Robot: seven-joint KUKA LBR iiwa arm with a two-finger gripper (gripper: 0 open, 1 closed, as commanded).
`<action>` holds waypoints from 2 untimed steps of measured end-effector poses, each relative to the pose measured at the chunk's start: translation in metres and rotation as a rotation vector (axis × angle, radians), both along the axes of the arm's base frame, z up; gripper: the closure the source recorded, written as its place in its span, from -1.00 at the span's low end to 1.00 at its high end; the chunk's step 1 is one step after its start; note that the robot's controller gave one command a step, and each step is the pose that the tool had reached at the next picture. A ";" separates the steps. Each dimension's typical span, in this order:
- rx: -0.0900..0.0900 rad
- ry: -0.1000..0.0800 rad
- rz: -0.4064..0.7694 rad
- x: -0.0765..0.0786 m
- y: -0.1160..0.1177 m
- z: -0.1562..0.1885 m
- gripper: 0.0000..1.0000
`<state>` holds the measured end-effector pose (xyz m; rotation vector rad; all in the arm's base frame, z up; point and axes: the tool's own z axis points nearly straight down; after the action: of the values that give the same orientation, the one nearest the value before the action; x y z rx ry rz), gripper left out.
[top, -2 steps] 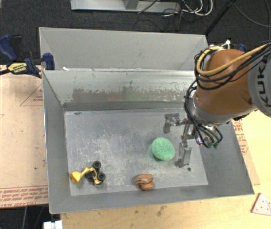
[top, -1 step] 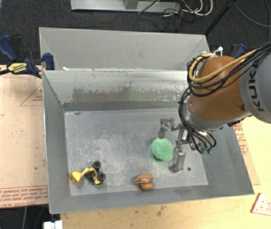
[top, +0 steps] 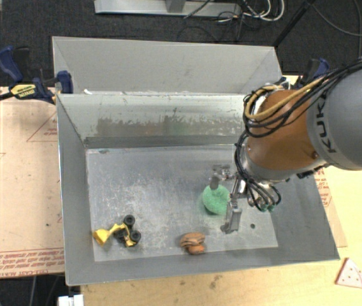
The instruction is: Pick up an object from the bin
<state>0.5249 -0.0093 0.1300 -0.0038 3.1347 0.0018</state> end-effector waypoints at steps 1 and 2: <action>-0.001 0.000 0.016 0.042 -0.026 -0.041 1.00; -0.001 0.000 0.017 0.042 -0.026 -0.041 1.00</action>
Offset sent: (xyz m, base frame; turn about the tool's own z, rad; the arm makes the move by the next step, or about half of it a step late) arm 0.0000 0.0000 0.0000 0.0000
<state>0.5673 -0.0355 0.0893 -0.0300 3.1347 0.0002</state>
